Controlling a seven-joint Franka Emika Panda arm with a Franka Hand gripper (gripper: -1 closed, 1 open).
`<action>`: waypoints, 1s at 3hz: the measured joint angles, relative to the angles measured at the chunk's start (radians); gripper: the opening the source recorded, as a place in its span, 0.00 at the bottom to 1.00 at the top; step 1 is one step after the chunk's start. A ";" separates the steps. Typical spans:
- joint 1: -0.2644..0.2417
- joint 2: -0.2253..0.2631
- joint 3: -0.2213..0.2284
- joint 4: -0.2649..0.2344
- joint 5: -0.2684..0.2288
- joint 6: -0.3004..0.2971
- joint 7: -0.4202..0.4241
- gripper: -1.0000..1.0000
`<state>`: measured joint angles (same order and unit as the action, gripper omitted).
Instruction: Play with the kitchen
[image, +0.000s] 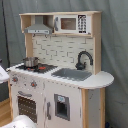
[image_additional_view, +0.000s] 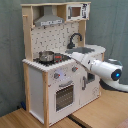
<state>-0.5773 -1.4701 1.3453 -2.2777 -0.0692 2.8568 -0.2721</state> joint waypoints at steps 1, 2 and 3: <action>0.023 0.000 -0.038 -0.012 0.000 -0.003 -0.098 1.00; 0.045 0.000 -0.083 -0.027 0.000 -0.006 -0.199 1.00; 0.062 0.001 -0.132 -0.044 0.001 -0.007 -0.300 1.00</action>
<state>-0.5152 -1.4690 1.2136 -2.3214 -0.0682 2.8500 -0.5723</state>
